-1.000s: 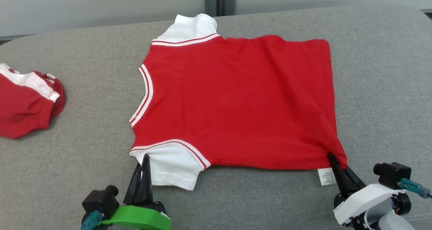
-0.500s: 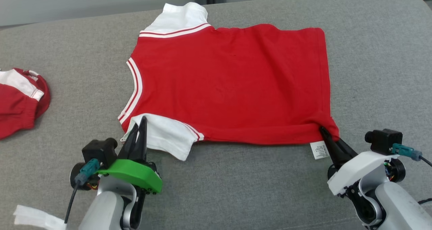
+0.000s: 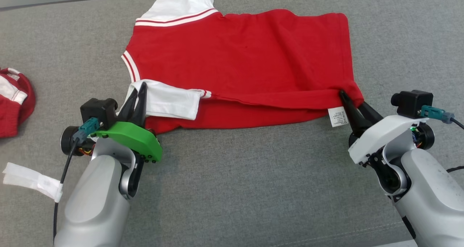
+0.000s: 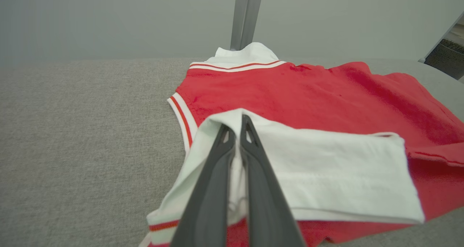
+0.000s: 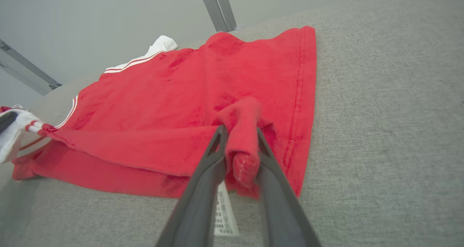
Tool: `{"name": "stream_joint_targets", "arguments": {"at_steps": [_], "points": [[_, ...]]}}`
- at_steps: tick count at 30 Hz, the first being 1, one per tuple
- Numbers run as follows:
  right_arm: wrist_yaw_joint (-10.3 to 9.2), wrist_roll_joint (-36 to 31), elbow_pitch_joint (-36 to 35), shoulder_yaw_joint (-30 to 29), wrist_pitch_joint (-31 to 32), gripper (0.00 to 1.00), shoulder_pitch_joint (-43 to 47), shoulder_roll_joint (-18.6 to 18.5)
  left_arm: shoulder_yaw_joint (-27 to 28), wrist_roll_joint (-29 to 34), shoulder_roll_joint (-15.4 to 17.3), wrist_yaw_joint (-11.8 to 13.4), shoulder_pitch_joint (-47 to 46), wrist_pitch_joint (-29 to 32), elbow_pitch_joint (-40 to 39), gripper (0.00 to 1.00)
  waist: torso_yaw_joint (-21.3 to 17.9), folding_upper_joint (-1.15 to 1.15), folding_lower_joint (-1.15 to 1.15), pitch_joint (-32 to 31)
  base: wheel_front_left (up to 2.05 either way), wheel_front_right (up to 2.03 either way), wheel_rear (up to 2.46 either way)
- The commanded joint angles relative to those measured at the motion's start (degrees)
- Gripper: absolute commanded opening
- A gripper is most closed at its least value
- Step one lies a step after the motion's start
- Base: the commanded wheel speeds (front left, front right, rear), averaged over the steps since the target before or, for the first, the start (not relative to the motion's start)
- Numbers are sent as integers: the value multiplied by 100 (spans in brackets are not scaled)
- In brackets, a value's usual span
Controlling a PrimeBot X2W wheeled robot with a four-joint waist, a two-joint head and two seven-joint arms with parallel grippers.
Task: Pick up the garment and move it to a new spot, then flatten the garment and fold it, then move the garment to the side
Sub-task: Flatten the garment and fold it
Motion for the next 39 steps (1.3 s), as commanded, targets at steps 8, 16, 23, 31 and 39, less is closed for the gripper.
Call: {"name": "stream_joint_targets", "arguments": {"at_steps": [8, 16, 23, 31, 39], "points": [[-6, -101, 549, 220, -657, 100, -123, -43, 80, 55, -67, -36, -220, -468, 614, 100, 8, 0, 0, -137, 0, 0, 0], [-6, -346, 1014, 478, -1008, 100, 13, -261, 207, 343, 108, 193, 895, -546, 221, 100, 38, 0, 0, -252, 0, 0, 0], [-6, -367, 1356, 598, -1089, 100, -202, -158, 132, 406, 72, 269, 910, -538, 380, 100, 63, 0, 0, -165, 0, 0, 0], [-6, -339, 1970, 738, -1139, 100, -596, -1, 217, 248, -46, 208, 455, -543, 766, 100, 92, 0, 0, -8, 0, 0, 0], [-6, -119, 2383, 918, -1236, 0, -783, 206, 227, 87, -165, 77, 192, -501, 1376, 0, 157, 0, 0, -30, 0, 0, 0]]}}
